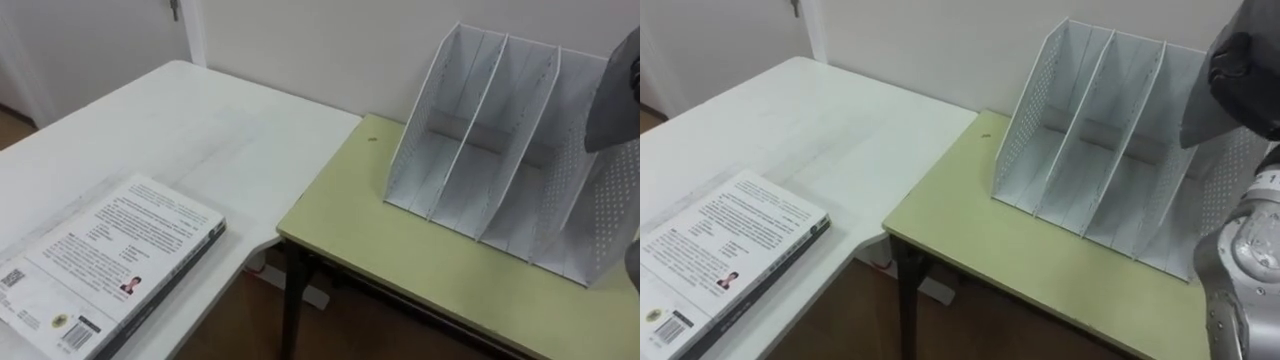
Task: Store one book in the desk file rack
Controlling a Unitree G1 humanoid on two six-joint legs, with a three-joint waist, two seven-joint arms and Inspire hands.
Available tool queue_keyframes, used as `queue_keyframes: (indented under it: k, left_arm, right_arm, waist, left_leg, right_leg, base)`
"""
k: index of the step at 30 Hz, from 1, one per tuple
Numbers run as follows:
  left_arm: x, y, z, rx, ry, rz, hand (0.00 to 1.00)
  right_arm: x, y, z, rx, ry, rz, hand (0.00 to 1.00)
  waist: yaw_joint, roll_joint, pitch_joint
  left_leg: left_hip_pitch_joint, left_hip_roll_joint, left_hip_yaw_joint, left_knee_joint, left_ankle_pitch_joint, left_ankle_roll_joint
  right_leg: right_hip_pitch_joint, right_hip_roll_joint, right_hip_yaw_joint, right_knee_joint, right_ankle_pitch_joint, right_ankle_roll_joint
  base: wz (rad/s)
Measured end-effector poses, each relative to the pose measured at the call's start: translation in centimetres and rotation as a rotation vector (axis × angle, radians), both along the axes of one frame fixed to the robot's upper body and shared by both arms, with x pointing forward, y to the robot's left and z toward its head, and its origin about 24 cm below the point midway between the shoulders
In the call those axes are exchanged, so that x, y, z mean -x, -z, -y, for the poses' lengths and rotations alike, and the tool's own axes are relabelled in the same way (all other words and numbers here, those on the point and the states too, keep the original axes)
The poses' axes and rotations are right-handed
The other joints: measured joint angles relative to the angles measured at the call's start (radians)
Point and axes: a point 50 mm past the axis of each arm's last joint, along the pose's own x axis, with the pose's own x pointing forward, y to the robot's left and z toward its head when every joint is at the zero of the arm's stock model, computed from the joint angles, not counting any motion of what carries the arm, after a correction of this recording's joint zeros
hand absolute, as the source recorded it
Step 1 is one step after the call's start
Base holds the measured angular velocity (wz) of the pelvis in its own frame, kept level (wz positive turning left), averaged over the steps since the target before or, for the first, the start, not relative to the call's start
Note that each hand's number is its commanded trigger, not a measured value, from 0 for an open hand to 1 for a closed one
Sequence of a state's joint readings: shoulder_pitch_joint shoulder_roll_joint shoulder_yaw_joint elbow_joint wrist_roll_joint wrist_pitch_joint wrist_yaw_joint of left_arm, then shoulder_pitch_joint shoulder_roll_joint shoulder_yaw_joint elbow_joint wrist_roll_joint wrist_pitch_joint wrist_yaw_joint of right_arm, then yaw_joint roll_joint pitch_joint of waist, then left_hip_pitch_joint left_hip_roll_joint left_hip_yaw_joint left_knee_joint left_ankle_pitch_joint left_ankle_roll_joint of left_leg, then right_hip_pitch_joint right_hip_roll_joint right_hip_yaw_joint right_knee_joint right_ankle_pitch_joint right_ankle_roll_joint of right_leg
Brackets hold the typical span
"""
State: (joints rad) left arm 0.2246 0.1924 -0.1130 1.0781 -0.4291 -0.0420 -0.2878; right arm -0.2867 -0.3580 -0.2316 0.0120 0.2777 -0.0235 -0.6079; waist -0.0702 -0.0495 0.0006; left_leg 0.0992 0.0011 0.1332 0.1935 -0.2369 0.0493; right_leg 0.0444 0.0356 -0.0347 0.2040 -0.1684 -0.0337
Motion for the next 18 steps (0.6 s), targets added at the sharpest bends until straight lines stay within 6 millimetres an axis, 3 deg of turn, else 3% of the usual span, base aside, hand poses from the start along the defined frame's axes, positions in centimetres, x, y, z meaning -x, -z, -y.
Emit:
queue_keyframes:
  k: [10,18]
  left_arm:
    - [-0.4,-0.2,-0.2,-0.020,0.054,0.007,0.00]
    - [-0.6,-0.2,-0.2,-0.019,0.052,0.008,0.00]
  right_arm:
    - [-0.7,1.7,0.8,-0.016,0.011,-0.085,1.00]
    - [-1.2,1.5,1.2,0.009,-0.007,-0.117,1.00]
  waist:
    - [0.013,-0.004,0.0029]
    - [0.026,-0.003,0.0028]
  left_leg:
    - [0.018,0.000,0.000,0.005,0.000,0.000]
    - [0.008,0.000,0.001,0.001,0.000,0.000]
  right_leg:
    - [0.019,0.001,0.005,-0.001,0.001,-0.001]
    - [0.007,0.001,0.004,0.001,0.001,-0.001]
  base:
    - [0.00]
    - [0.00]
